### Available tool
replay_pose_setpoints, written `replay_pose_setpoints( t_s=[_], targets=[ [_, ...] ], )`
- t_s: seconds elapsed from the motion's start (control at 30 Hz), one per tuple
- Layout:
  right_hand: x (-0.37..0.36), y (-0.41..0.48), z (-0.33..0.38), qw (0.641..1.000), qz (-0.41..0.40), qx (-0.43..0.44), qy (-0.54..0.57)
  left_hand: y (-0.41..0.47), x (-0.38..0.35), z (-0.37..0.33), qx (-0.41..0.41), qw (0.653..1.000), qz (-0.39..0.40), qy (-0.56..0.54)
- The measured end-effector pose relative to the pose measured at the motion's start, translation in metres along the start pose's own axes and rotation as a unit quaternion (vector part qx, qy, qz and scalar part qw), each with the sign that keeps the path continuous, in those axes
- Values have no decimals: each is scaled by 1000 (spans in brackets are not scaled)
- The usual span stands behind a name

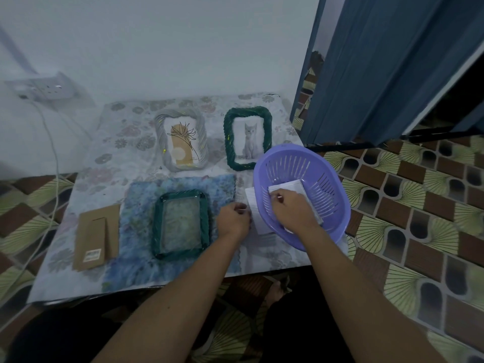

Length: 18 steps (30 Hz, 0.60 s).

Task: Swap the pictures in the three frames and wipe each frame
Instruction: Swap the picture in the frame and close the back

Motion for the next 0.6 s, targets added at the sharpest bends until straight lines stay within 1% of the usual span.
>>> replay_pose_setpoints(
  t_s=[0.1,0.2,0.3,0.37,0.5,0.6],
  targets=[
    [9,9,-11,998,-17,-37,-45,-12,4,-15,-31,999,10,-31],
    [7,21,-25,989,28,-84,-115,-21,4,-23,-49,997,42,-39],
    [-5,37,-41,970,76,-135,-187,-23,4,-24,-63,997,45,-4],
    [-13,43,-49,958,89,-149,-228,-24,3,-25,-75,996,46,12],
    [-15,43,-50,955,74,-143,-249,-26,2,-27,-86,995,56,10],
    [-14,42,-48,960,70,-141,-233,-26,2,-27,-89,994,59,9]
  ],
)
Point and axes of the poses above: each hand's wrist, its own y-axis towards the middle knuckle, its own x-axis out of the back of the hand, z = x × y, the point moved 3 cm from there along y, towards the middle knuckle, and after that the axes turned 6 degrees about z, right-handed, at the moved point
